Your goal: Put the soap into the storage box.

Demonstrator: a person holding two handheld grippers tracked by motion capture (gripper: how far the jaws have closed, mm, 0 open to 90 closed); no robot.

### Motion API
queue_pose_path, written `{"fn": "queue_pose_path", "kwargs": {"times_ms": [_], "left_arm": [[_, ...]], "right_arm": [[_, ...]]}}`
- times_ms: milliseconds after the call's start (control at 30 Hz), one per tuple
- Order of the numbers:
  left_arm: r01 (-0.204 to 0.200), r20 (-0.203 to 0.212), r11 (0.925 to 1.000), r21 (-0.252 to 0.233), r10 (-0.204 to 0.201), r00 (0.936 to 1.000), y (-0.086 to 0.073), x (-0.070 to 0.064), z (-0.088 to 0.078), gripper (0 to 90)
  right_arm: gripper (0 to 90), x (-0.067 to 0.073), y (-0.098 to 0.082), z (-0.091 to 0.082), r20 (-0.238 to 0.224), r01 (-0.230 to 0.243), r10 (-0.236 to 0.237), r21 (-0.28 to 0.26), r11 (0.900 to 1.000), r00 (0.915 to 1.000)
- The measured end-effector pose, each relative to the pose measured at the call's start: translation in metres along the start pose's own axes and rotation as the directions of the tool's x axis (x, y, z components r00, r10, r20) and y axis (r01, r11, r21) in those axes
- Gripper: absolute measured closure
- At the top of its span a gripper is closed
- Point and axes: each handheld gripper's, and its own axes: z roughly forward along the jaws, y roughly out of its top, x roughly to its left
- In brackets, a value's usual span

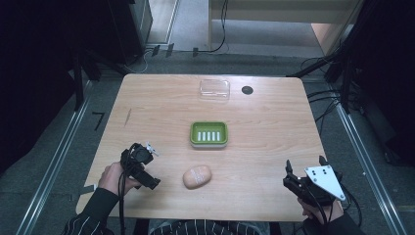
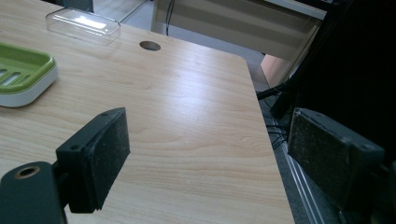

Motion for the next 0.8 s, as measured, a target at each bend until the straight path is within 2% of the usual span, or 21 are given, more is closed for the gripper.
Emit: {"fn": "queue_pose_path", "kwargs": {"times_ms": [267,800], "left_arm": [[-0.021,0.006,0.9997,-0.011,0.021,0.9998,0.007,-0.004,-0.001,0.0],[-0.096,0.030,0.9950,-0.029,0.097,0.9949,0.030,-0.024,-0.002,0.0]], "right_arm": [[13.6,0.000,0.000,0.000,-0.001,0.002,-0.002,0.001,1.000,1.0000],[13.6,0.000,0.000,0.000,-0.002,0.004,-0.004,0.000,1.000,1.0000]]}}
